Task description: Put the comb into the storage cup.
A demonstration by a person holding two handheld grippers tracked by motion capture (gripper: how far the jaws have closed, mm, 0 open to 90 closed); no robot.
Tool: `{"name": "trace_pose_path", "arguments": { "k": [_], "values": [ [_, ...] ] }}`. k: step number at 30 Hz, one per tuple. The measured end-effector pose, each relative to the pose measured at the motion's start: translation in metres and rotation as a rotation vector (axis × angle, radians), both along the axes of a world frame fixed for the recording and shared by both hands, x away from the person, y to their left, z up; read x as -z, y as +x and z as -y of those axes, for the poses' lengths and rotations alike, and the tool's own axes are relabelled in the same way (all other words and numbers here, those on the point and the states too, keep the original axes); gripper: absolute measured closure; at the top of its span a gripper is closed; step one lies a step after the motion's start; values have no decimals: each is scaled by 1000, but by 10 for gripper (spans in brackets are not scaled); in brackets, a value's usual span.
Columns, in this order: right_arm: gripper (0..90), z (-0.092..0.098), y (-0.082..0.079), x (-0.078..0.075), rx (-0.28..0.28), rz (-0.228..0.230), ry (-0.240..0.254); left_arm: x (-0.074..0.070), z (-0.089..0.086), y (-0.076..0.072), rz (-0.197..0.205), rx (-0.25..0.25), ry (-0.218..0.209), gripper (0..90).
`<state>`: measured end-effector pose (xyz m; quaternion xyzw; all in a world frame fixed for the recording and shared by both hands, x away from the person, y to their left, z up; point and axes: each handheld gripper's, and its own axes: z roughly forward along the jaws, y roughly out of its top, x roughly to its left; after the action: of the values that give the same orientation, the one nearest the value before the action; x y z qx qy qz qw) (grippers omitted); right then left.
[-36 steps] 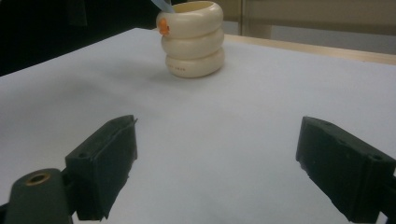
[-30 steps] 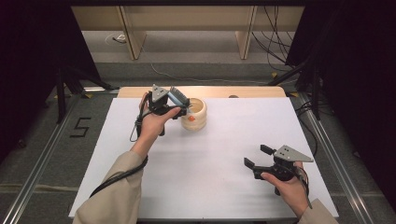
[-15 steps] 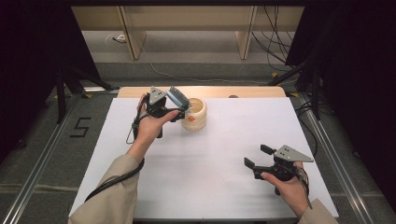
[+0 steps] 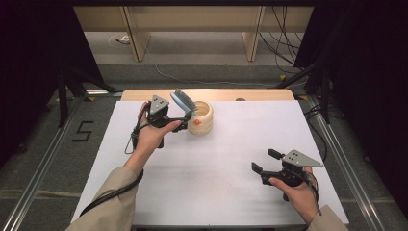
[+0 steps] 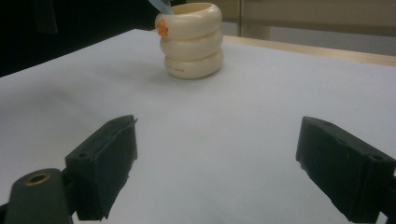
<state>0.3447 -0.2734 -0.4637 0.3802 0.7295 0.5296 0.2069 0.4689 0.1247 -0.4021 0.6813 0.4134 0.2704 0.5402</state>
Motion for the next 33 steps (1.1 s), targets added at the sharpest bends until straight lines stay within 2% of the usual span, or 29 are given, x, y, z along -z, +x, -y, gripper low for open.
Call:
{"name": "trace_pose_path", "arguments": {
  "k": [18, 33],
  "values": [
    [134, 0, 0, 0, 4, 2, 0, 3, -16, -24, -1, 16, 22, 0],
    [133, 1, 0, -1, 8, 5, 1, 15, -28, -43, -17, 16, 33, 0]
  ]
}}
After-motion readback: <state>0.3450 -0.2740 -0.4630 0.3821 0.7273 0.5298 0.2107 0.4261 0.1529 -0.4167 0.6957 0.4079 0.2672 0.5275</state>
